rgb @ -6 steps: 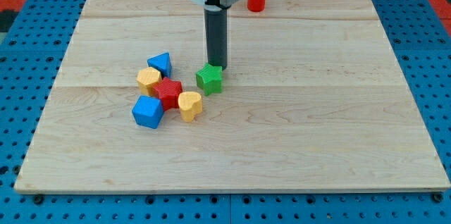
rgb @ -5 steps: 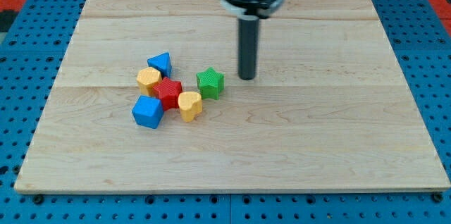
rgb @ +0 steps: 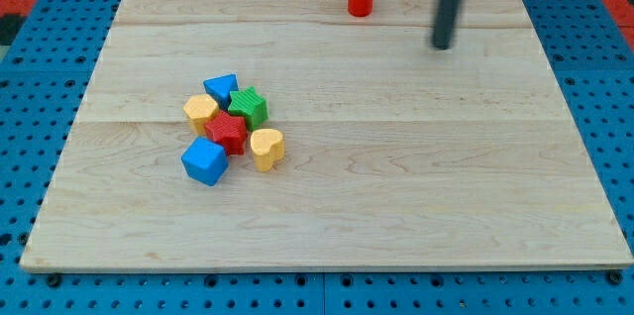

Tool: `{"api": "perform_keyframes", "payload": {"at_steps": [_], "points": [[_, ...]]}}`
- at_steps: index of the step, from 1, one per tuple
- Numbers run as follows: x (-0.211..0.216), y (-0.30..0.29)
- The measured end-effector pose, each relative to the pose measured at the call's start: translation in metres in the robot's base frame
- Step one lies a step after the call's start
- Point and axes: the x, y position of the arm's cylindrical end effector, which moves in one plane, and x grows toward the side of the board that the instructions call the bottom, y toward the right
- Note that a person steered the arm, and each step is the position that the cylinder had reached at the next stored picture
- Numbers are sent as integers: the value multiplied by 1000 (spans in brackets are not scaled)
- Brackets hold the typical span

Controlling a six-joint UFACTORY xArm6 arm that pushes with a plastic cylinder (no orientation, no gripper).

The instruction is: Move the red circle towards the group of blocks

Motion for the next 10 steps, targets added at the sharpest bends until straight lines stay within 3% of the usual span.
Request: {"api": "perform_keyframes", "payload": {"at_steps": [1, 2, 3, 5, 6, 7, 8, 9, 10], "points": [[-99, 11], [-103, 8], [-103, -38], [-95, -218], [-45, -227], [52, -197], [-7, -169], [-80, -215], [-80, -288]]}}
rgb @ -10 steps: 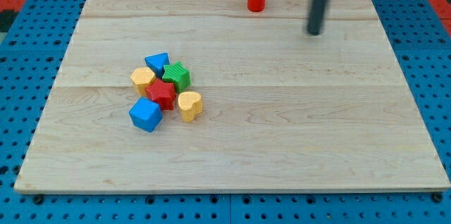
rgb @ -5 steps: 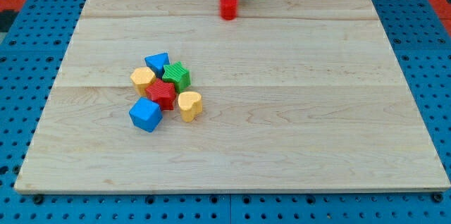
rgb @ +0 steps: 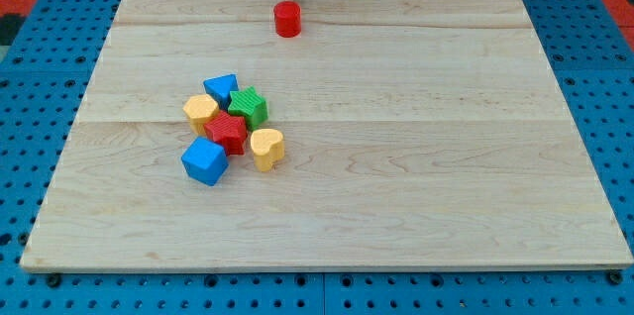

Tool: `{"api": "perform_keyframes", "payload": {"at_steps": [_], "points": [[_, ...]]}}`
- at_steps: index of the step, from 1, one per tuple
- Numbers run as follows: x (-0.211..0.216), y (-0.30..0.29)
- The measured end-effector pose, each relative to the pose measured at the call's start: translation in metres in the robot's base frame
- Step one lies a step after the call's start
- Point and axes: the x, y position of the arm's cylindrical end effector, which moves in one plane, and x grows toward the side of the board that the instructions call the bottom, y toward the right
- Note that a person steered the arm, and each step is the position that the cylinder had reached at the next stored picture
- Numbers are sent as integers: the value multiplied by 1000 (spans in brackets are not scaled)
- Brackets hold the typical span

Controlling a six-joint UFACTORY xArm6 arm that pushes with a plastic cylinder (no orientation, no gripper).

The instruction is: Move the red circle towards the group of blocks

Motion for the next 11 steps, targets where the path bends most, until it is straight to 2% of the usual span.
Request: {"api": "perform_keyframes", "payload": {"at_steps": [1, 2, 3, 4, 5, 6, 7, 8, 9, 10, 11], "points": [[84, 40], [100, 124], [74, 95], [91, 172], [139, 155], [146, 186], [86, 209], [98, 271], [160, 254], [226, 196], [192, 212]]}}
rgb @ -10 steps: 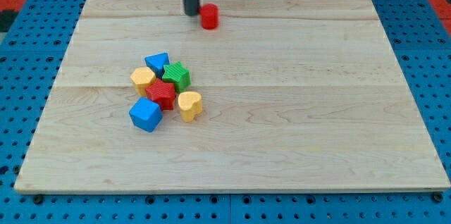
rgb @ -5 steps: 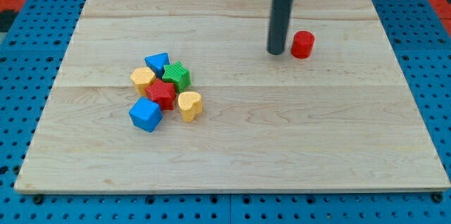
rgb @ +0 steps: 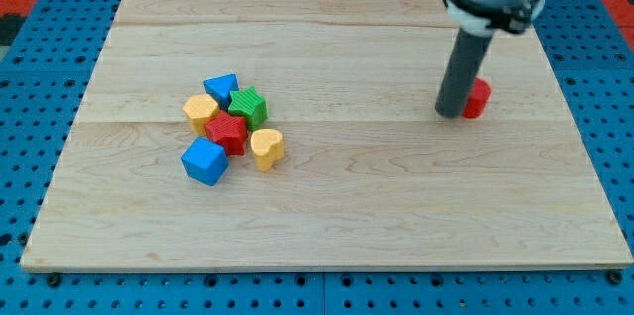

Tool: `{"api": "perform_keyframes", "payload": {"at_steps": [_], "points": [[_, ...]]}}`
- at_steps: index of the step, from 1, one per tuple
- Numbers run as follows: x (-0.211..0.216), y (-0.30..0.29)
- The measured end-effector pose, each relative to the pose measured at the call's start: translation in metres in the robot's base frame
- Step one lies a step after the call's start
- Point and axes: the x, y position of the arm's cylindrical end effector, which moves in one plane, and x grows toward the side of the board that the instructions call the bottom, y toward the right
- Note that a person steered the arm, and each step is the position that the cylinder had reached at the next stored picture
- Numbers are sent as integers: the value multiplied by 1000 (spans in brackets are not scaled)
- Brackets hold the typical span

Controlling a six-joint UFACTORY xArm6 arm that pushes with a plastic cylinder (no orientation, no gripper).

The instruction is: Move the red circle towards the group of blocks

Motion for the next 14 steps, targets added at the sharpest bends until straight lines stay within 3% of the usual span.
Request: {"api": "perform_keyframes", "payload": {"at_steps": [1, 2, 4, 5, 7, 8, 10, 11, 12, 13, 14], "points": [[-35, -42], [-51, 51], [19, 59], [38, -3], [58, 39], [62, -28], [115, -24], [78, -70], [64, -62], [45, -93], [58, -151]]}}
